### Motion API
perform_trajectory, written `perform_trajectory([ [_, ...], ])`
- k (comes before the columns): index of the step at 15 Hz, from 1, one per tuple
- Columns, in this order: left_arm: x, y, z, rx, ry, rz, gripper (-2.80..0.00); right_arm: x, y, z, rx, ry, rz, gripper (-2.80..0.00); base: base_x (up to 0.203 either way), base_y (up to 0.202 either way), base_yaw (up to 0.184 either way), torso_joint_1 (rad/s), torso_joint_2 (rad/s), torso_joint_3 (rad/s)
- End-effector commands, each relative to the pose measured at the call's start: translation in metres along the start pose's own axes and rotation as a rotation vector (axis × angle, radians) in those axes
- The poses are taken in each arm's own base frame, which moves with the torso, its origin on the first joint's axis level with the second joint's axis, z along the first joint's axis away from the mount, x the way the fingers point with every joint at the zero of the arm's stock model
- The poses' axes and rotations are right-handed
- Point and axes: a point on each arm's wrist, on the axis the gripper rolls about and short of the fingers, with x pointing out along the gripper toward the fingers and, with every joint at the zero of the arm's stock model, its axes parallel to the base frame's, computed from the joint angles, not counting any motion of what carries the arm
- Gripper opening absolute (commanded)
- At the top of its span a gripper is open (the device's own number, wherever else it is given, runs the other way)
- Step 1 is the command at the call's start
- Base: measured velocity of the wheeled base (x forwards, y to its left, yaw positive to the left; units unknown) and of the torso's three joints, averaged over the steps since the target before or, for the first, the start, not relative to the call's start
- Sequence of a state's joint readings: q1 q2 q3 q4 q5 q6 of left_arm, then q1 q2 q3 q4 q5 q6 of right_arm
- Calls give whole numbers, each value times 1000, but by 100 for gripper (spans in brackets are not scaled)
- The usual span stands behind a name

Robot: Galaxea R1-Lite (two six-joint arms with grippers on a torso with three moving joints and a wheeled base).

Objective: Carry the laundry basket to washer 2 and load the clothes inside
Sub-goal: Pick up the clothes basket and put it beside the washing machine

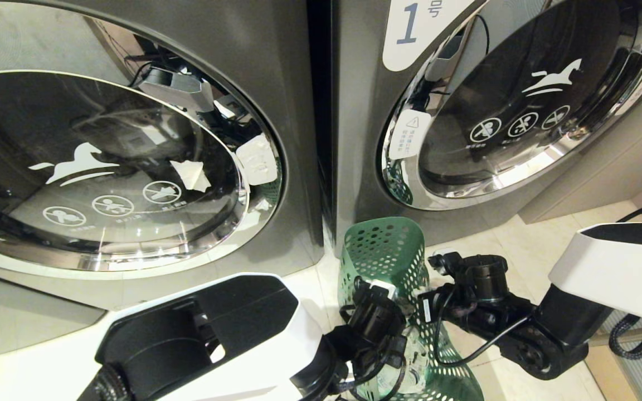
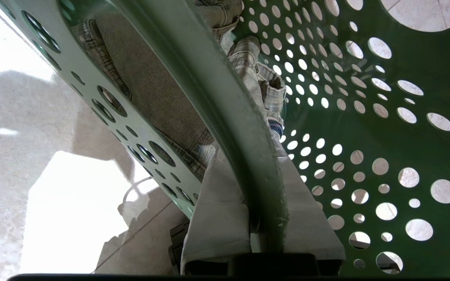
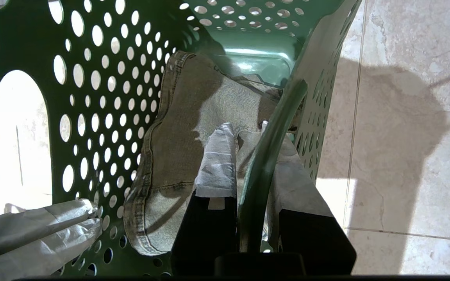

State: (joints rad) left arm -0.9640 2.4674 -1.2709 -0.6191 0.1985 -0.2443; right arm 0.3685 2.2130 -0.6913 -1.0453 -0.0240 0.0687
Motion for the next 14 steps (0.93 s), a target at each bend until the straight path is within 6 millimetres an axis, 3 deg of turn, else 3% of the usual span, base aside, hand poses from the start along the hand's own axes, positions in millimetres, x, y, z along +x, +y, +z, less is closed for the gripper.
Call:
perform_trajectory([
  [1,1,0,-1,-3,-2,0,-280,0,0,-2,0,2,-1,-280,0,0,0,0,0,0],
  [2,0,0,0,-3,-4,-1,-280,-1,0,-3,-4,10,-1,-280,0,0,0,0,0,0],
  [3,0,-1,0,-4,-9,-3,-280,-2,0,-4,-5,12,1,0,0,0,0,0,0,0],
  [4,0,-3,1,-1,-13,-6,-280,-1,0,-3,-2,7,1,0,0,0,0,0,0,0],
  [5,1,-4,4,-2,-24,-8,0,-2,0,-3,-2,8,0,0,0,0,0,0,0,0],
  [11,3,-5,5,-5,-32,19,0,-8,0,-3,0,10,-2,0,0,0,0,0,0,0],
  [14,1,5,-10,20,12,109,0,-16,0,-6,-1,27,-1,0,0,0,0,0,0,0],
])
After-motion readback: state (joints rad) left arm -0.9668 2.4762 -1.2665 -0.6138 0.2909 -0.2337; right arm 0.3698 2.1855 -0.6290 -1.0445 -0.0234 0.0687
